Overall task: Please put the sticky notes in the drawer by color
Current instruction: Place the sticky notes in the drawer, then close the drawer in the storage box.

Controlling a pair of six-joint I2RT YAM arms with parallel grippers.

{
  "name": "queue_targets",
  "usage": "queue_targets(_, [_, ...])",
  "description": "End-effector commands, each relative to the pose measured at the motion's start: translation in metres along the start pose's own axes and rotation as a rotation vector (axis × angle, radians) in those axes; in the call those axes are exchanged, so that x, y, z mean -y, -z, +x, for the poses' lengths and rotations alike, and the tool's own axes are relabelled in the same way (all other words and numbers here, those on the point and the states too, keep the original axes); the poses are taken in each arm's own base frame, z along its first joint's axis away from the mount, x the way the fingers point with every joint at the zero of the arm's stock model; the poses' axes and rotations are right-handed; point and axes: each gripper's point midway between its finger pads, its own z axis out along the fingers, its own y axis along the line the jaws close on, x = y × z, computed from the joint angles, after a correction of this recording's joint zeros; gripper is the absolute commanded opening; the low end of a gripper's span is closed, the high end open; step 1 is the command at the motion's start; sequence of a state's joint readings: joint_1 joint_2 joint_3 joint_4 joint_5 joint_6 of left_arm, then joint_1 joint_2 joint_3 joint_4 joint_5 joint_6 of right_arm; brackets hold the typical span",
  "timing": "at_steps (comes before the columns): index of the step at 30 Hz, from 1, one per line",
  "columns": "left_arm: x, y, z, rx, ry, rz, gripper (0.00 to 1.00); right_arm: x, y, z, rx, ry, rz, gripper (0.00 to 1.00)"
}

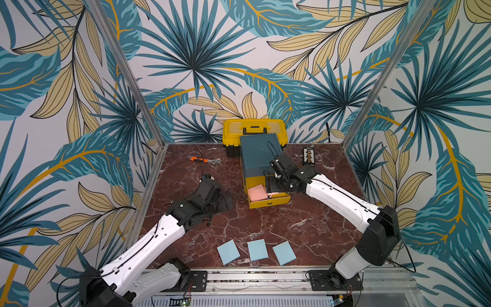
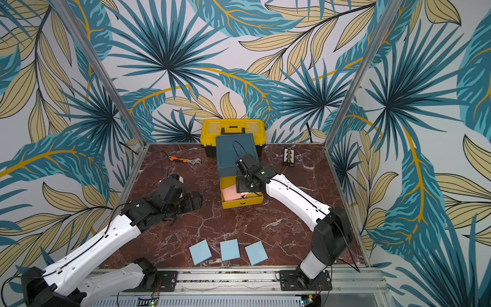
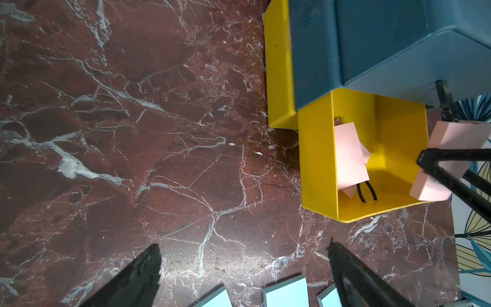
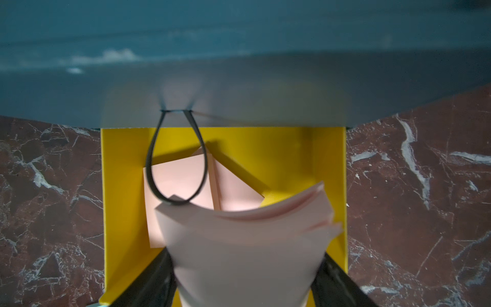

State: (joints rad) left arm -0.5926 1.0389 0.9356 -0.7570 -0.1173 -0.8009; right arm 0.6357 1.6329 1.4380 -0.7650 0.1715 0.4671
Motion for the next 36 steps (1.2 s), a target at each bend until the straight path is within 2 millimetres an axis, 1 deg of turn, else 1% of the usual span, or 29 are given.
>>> queue_targets(1, [-0.002, 0.006, -0.005, 0.018, 0.007, -0.008, 1.00, 0.000, -0.013, 0.001, -0.001, 0.027, 0.018, 0.78])
queue_targets(4, [-0.001, 0.006, -0.006, 0.020, 0.005, -0.005, 1.00, -0.001, -0.019, 0.006, -0.023, 0.036, 0.022, 0.80])
queue_targets(8, [0.000, 0.005, -0.005, 0.020, 0.005, -0.001, 1.00, 0.000, -0.023, 0.008, -0.032, 0.035, 0.028, 0.86])
queue_targets(12, [-0.002, 0.005, -0.005, 0.020, 0.009, -0.003, 1.00, 0.000, -0.016, 0.000, -0.008, 0.048, 0.031, 0.91])
queue_targets(15, [-0.003, 0.005, -0.004, 0.022, 0.009, -0.006, 1.00, 0.001, -0.002, -0.010, 0.007, 0.071, 0.043, 0.92])
queue_targets(19, [-0.004, 0.001, -0.003, 0.022, 0.009, -0.005, 1.00, 0.006, 0.028, -0.022, 0.079, 0.084, 0.042, 0.92])
queue_targets(21, [-0.002, -0.001, -0.003, 0.020, 0.007, -0.001, 1.00, 0.009, 0.044, -0.023, 0.119, 0.077, 0.024, 0.90])
queue_targets(23, [-0.002, -0.005, -0.003, 0.023, 0.007, -0.003, 1.00, 0.012, 0.057, -0.020, 0.162, 0.068, -0.004, 0.86])
queue_targets(25, [0.000, -0.007, -0.004, 0.026, 0.008, 0.001, 1.00, 0.015, 0.070, -0.016, 0.213, 0.053, -0.041, 0.80])
queue_targets(27, [0.002, -0.011, -0.006, 0.036, 0.014, 0.011, 1.00, 0.021, 0.078, -0.006, 0.267, 0.032, -0.069, 0.72])
queue_targets(28, [0.003, -0.012, -0.007, 0.038, 0.016, 0.017, 1.00, 0.024, 0.079, 0.000, 0.290, 0.021, -0.081, 0.64])
queue_targets(30, [0.005, -0.016, -0.006, 0.033, 0.015, 0.027, 1.00, 0.032, 0.079, 0.017, 0.329, -0.013, -0.109, 0.41])
queue_targets(32, [0.007, -0.019, -0.006, 0.022, 0.007, 0.025, 1.00, 0.036, 0.075, 0.034, 0.335, -0.044, -0.141, 0.20])
queue_targets(33, [0.007, -0.020, -0.005, 0.019, 0.003, 0.022, 1.00, 0.035, 0.073, 0.042, 0.336, -0.057, -0.164, 0.13])
queue_targets(34, [0.008, -0.020, -0.006, 0.018, 0.000, 0.021, 1.00, 0.035, 0.068, 0.051, 0.330, -0.067, -0.177, 0.08])
queue_targets(36, [0.009, -0.022, -0.007, 0.018, -0.003, 0.024, 1.00, 0.035, 0.061, 0.066, 0.332, -0.080, -0.191, 0.06])
